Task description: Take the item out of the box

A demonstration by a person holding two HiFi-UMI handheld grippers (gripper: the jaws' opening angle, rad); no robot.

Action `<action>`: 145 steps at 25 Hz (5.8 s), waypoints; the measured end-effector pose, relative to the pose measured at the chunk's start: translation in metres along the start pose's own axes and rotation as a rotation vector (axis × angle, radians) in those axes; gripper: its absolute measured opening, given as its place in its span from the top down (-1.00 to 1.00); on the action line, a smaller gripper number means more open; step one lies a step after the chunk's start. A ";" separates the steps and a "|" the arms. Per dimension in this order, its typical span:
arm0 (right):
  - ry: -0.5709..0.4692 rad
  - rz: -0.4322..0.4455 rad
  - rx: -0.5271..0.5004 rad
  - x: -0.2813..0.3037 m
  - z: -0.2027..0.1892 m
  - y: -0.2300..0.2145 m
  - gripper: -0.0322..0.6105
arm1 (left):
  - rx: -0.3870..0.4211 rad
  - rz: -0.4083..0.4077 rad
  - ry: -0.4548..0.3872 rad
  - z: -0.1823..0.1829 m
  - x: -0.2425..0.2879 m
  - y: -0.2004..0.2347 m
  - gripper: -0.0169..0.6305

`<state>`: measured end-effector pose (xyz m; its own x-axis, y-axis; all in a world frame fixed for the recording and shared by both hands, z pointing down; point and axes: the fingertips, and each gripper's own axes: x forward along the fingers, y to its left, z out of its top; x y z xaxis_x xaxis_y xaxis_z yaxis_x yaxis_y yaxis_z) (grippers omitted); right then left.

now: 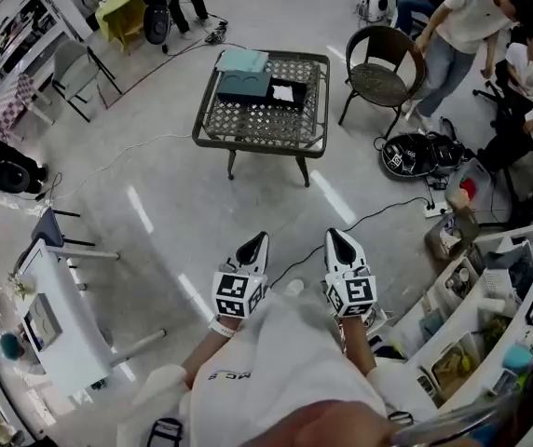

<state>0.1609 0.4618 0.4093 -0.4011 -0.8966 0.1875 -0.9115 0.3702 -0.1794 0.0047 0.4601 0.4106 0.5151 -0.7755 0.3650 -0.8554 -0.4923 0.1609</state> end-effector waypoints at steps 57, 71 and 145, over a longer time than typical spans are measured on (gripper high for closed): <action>0.344 0.074 -0.094 0.614 0.028 -0.162 0.61 | -0.198 -0.036 0.174 0.145 0.439 0.366 0.87; 0.572 0.300 -0.243 0.678 -0.097 -0.143 0.55 | -0.197 0.008 0.299 0.080 0.484 0.383 0.87; 0.339 0.190 -0.278 0.636 0.056 -0.152 0.86 | -0.138 -0.007 0.160 0.158 0.454 0.363 0.87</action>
<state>0.0492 -0.1784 0.5015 -0.5285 -0.6942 0.4887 -0.7905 0.6123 0.0150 -0.0629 -0.1335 0.4897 0.5150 -0.6944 0.5027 -0.8570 -0.4301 0.2839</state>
